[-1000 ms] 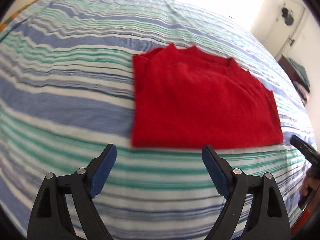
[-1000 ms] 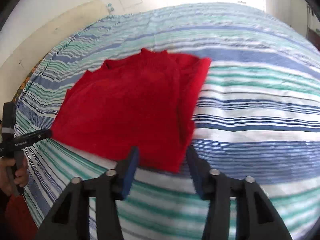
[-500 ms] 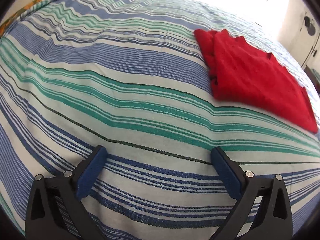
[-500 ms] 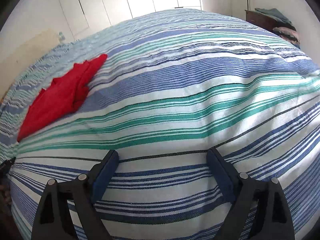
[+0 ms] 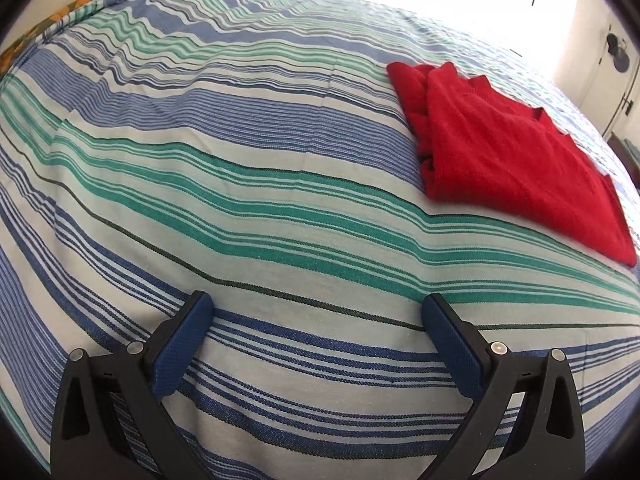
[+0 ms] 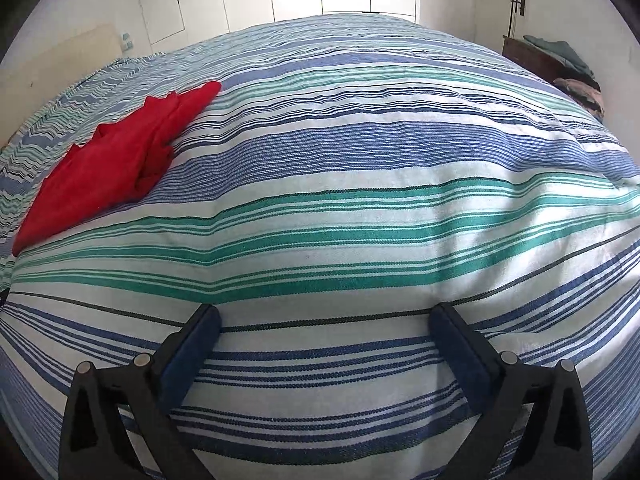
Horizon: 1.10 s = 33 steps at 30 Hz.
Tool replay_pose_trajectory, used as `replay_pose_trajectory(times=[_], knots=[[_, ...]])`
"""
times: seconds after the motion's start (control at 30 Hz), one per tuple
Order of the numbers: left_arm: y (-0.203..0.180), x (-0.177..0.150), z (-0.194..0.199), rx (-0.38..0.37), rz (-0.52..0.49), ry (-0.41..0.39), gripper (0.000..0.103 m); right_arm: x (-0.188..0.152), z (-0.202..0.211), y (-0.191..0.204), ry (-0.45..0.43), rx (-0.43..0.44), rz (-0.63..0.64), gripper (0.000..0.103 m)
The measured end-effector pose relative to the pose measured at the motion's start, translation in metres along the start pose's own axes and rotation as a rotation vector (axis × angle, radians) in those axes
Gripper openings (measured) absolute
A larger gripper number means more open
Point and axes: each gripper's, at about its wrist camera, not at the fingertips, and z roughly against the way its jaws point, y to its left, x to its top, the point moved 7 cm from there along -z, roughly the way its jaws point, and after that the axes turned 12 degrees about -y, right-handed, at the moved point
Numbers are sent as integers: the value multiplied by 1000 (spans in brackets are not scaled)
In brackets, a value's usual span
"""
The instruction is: Fold small clothes
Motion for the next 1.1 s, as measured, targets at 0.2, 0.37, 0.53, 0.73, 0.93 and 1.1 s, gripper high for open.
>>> replay_pose_trajectory(times=[0.2,0.37,0.53,0.73,0.93,1.1], knots=[[0,0,0,0,1,-7,102,0,0,0,0,1,-1,103],[0,0,1,1,0,-6,102,0,0,1,0,1,-1,103],[0,0,0,2,-1,-6,102,-1,1,1,-1,2,-3,103],[0,0,0,11,-6,-4,102,-1,2,0,-2,3,-4,103],[1,-1,1,6,1,-13,102,-1,4,1,-5,8,-9,103],[0,0,1,9,-2,-7,102,0,4,1,-5,8,-10,103]])
